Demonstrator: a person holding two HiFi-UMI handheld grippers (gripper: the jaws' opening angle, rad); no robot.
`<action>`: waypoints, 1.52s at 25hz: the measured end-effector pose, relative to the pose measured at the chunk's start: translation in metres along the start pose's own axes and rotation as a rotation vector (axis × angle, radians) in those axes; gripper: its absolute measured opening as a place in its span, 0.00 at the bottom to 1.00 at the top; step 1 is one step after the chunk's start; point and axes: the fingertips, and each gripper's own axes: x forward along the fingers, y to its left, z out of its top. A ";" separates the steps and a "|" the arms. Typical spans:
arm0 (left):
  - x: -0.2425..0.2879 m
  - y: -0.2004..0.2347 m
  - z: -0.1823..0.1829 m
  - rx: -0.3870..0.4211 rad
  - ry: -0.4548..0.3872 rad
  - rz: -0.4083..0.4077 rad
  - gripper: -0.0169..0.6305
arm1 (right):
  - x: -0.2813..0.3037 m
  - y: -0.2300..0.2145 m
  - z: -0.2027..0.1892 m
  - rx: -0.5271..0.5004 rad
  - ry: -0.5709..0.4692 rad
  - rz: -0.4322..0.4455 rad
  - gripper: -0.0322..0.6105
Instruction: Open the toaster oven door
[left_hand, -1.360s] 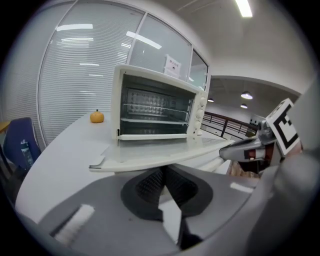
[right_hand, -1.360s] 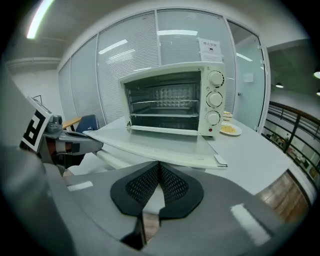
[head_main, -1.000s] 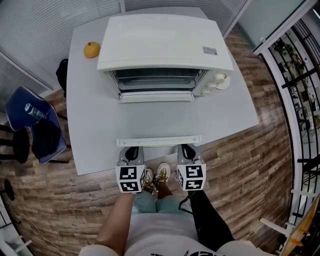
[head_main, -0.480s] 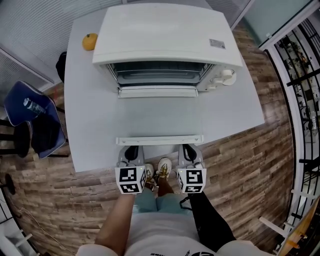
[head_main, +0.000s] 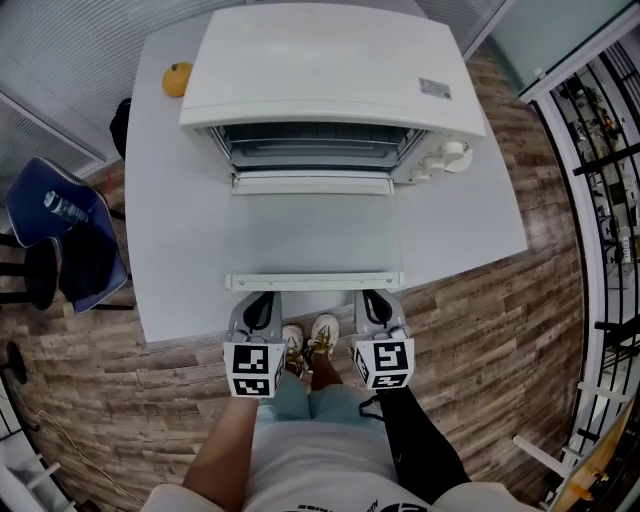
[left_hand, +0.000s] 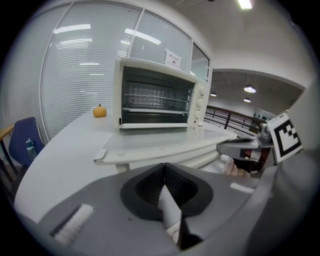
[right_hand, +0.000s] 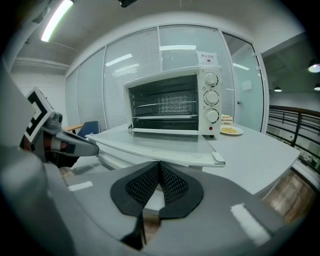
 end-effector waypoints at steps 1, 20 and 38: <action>-0.002 -0.003 -0.007 0.002 0.017 -0.007 0.12 | 0.000 -0.001 -0.002 0.001 0.006 -0.001 0.05; -0.003 -0.011 -0.022 -0.013 0.023 -0.034 0.12 | 0.002 0.000 -0.021 0.029 0.055 -0.060 0.05; -0.056 0.002 0.031 0.090 -0.107 -0.073 0.12 | -0.060 0.020 0.049 0.013 -0.107 -0.170 0.05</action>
